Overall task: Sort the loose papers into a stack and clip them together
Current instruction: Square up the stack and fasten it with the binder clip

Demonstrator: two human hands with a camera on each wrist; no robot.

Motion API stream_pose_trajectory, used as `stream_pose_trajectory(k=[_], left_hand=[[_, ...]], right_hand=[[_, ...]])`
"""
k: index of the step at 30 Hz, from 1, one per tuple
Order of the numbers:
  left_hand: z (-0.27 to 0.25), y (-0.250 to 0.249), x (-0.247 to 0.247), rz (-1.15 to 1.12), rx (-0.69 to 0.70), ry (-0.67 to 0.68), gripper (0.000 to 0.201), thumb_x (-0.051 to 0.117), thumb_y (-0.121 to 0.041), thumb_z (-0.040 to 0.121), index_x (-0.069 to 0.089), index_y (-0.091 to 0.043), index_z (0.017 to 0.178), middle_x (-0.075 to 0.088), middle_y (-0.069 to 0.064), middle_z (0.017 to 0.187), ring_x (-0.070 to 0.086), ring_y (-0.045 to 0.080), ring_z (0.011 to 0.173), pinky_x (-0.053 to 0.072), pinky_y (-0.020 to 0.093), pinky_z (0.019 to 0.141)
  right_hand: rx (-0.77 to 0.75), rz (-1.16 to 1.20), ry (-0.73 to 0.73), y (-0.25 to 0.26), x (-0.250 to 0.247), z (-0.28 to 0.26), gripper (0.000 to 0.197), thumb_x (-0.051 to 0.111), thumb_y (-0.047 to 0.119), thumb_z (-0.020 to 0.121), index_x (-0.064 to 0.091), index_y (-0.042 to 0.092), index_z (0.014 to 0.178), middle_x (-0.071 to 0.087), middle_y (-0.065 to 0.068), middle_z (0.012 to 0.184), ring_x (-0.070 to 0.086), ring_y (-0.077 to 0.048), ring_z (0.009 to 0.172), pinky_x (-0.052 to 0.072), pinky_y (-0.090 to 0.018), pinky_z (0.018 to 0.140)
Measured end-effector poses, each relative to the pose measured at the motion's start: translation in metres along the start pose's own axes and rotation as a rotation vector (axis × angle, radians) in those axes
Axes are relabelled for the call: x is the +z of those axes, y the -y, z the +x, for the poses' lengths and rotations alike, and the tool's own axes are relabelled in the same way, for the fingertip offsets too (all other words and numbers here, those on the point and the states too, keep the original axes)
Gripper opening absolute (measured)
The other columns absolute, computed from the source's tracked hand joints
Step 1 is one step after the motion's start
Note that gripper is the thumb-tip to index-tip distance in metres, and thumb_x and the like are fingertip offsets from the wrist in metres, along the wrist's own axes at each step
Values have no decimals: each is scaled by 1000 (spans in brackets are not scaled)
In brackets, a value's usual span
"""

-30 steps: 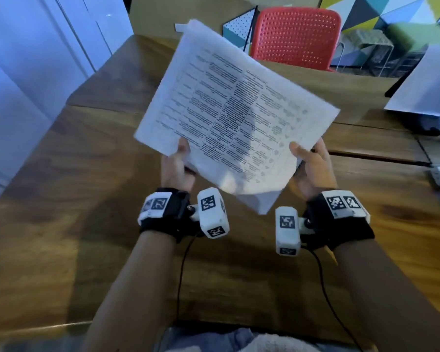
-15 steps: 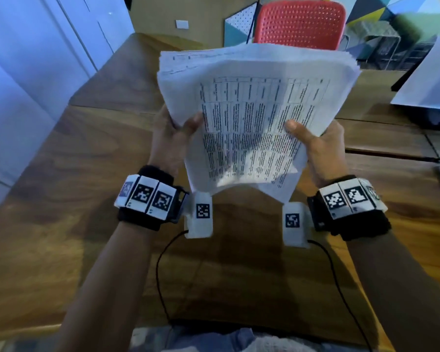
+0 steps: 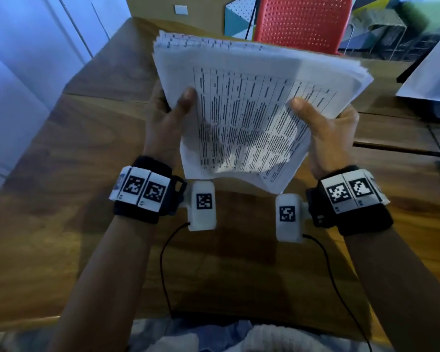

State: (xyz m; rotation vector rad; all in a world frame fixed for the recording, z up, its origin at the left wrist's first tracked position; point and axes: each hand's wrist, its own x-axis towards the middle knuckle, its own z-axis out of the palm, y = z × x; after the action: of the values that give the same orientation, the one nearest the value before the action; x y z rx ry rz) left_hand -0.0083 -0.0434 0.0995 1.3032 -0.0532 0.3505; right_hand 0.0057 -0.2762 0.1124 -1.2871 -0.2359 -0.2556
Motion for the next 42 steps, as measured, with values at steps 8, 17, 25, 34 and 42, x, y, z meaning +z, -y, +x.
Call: stream_pose_trajectory(k=[8, 17, 25, 34, 42], left_hand=[[-14, 30, -10, 42, -143, -31, 30, 70, -20, 78, 57, -12, 103, 73, -8, 90, 69, 10, 89, 56, 29, 76], [-14, 5, -18, 3, -130, 15, 52, 78, -31, 65, 54, -12, 108, 72, -7, 95, 68, 10, 95, 55, 27, 78], [-10, 4, -15, -72, -61, 17, 47, 59, -10, 79, 44, 4, 121, 69, 0, 102, 67, 17, 99, 54, 31, 82], [-11, 17, -25, 79, -170, 86, 76, 75, -27, 73, 39, 14, 127, 68, 3, 106, 66, 17, 101, 55, 31, 81], [-6, 24, -29, 85, -168, 74, 69, 64, -19, 74, 38, 16, 128, 63, 11, 108, 68, 18, 97, 55, 32, 78]], right_hand=[[260, -108, -21, -36, 11, -25, 29, 80, 12, 64, 66, 12, 89, 73, 10, 80, 69, -6, 80, 55, -25, 70], [194, -106, 3, -28, 12, -17, 24, 76, 10, 69, 64, 12, 90, 74, 8, 82, 70, -9, 83, 56, -26, 70], [141, -88, -36, -20, 24, -14, 23, 72, -2, 72, 62, 11, 87, 73, 10, 78, 69, -8, 81, 55, -24, 71], [165, -131, 15, -19, 27, -15, 33, 76, 2, 69, 60, 8, 97, 72, 3, 89, 68, -16, 90, 56, -32, 75], [-235, -1472, 310, 53, 68, 24, 50, 68, 40, 76, 52, 27, 121, 63, 8, 101, 56, -15, 101, 25, -41, 103]])
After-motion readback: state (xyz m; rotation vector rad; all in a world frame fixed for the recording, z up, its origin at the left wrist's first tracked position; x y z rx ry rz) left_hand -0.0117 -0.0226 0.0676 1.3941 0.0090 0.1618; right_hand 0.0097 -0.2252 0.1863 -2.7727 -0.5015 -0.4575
